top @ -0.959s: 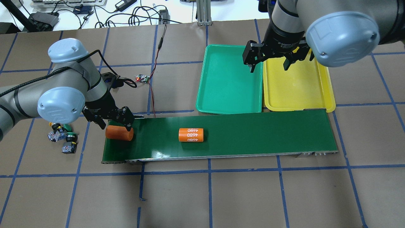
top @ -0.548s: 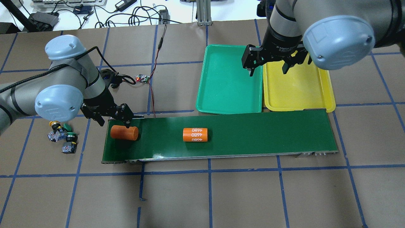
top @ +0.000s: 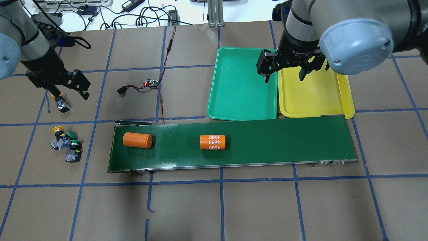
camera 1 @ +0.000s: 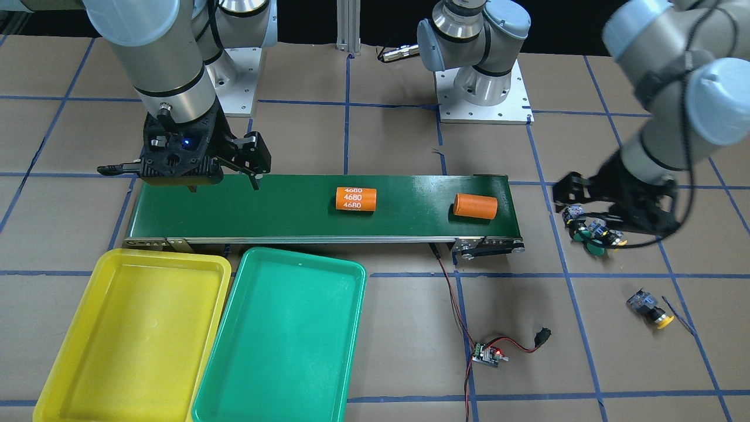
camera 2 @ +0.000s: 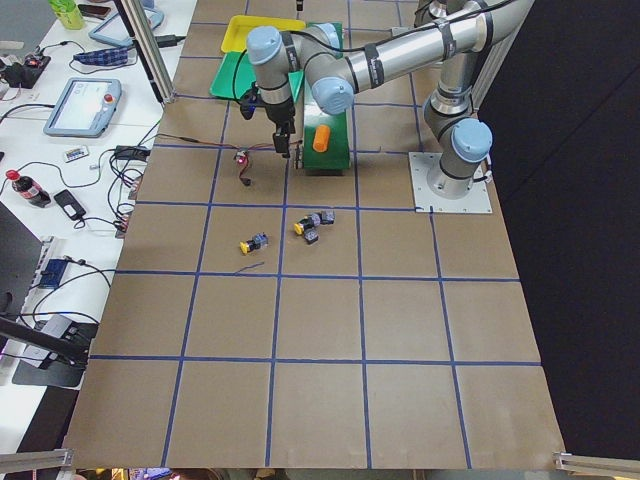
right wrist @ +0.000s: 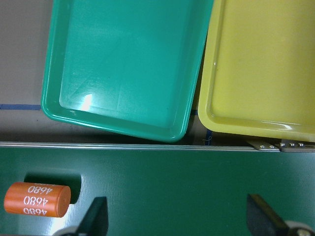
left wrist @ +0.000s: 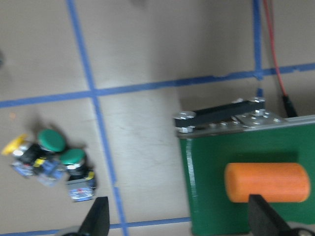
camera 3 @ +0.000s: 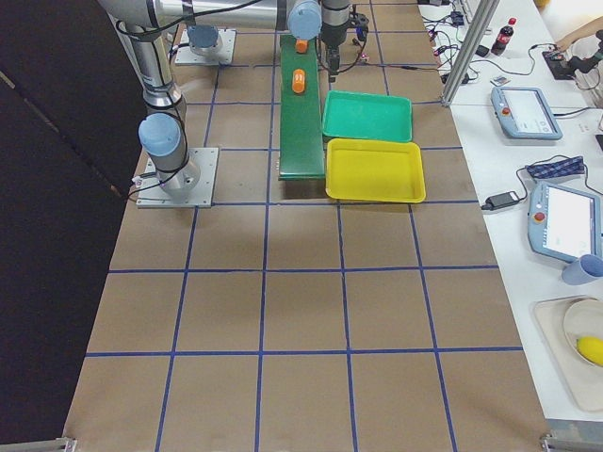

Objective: Sort buttons by color to trays
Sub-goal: 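Move the left gripper to a yellow button while the right gripper shifts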

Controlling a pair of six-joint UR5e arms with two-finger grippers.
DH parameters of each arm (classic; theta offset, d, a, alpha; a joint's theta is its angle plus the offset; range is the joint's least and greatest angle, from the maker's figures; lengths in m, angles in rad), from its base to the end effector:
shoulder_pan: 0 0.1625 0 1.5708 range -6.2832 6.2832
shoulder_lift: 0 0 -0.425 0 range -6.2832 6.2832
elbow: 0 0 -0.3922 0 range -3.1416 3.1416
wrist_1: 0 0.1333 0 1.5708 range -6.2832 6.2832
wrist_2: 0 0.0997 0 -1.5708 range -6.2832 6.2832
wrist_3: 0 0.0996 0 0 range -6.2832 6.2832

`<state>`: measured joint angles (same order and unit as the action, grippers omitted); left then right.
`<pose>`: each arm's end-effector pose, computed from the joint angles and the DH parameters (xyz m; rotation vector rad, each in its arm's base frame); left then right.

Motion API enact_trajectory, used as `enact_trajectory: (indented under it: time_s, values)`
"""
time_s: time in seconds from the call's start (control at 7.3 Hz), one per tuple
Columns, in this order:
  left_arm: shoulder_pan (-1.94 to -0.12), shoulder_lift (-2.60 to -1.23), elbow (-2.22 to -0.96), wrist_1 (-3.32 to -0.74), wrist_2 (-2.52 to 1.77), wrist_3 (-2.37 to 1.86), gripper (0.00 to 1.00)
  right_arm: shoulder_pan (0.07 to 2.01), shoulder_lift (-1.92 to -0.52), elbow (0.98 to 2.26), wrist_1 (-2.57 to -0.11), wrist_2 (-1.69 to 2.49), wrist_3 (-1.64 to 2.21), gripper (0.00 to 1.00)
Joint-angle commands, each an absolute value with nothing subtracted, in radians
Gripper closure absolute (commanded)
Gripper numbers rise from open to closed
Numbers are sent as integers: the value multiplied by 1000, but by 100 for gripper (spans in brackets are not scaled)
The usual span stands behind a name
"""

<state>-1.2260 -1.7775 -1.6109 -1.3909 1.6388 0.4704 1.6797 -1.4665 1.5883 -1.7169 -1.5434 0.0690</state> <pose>0.0703 -0.5702 0.3768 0.1982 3.0963 0.1372 0.1934 -0.5177 0.4404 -0.0626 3.1113 -0.0339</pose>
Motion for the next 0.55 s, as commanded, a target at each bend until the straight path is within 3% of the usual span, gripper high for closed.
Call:
enact_trajectory:
  time_s: [0.0, 0.41]
  values:
    - [-1183, -1935, -1569, -1167, 1638, 518, 0, 1671, -1471, 1588, -1717, -1555, 66, 0]
    - [-1106, -2103, -1475, -1079, 1631, 499, 0, 1612, -1482, 1589, -1706, -1545, 66, 0]
